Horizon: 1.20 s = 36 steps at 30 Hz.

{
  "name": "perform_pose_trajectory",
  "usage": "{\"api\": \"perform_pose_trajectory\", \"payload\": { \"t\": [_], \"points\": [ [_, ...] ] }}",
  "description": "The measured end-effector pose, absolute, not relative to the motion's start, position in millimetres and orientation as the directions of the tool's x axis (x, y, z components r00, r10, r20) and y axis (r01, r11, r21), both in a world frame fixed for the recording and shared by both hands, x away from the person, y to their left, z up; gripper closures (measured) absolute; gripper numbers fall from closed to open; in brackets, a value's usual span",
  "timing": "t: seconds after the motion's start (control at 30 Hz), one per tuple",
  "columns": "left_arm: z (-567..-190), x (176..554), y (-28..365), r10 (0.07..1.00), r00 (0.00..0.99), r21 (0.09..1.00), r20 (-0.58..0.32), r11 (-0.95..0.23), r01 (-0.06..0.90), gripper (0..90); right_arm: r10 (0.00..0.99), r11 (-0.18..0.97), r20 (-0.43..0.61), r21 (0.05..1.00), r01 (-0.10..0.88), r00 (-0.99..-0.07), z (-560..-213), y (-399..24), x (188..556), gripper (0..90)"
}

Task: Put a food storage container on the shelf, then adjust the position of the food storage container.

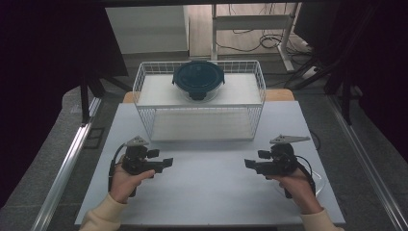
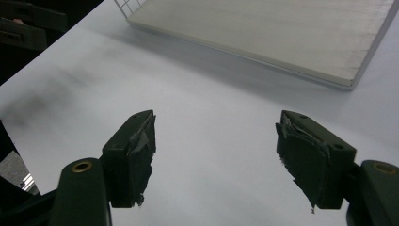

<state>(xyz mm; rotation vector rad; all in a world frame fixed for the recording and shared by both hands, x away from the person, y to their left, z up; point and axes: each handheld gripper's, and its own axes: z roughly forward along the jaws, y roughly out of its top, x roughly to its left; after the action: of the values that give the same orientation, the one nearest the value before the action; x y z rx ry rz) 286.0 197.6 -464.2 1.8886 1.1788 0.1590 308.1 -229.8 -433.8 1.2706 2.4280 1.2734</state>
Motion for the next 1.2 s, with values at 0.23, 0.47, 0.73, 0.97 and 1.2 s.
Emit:
{"api": "perform_pose_trajectory", "payload": {
  "t": [0.23,0.47,0.73,0.97,1.2],
  "points": [
    [-464.5,283.8,195.4,0.786,0.542,0.732,-0.298,-0.176,0.658,26.3,0.733,0.311,0.226,0.728,0.611,-0.642,-432.5,-227.9,307.3,28.8],
    [-465.8,283.7,191.5,0.782,0.555,0.73,-0.286,-0.198,0.655,26.0,0.734,0.313,0.215,0.735,0.602,-0.645,-427.5,-232.4,303.1,30.4],
    [-466.1,284.4,193.9,0.787,0.544,0.729,-0.29,-0.187,0.659,26.0,0.763,0.328,0.169,0.73,0.599,-0.624,-424.0,-250.7,301.4,35.5],
    [-467.4,285.4,193.8,0.783,0.549,0.721,-0.294,-0.195,0.665,25.3,0.812,0.28,0.159,0.737,0.615,-0.561,-416.6,-283.7,297.2,40.6],
    [-466.6,284.7,198.3,0.787,0.539,0.722,-0.302,-0.181,0.668,25.3,0.86,0.268,0.125,0.715,0.645,-0.496,-414.9,-321.3,283.4,51.9]
  ]
}}
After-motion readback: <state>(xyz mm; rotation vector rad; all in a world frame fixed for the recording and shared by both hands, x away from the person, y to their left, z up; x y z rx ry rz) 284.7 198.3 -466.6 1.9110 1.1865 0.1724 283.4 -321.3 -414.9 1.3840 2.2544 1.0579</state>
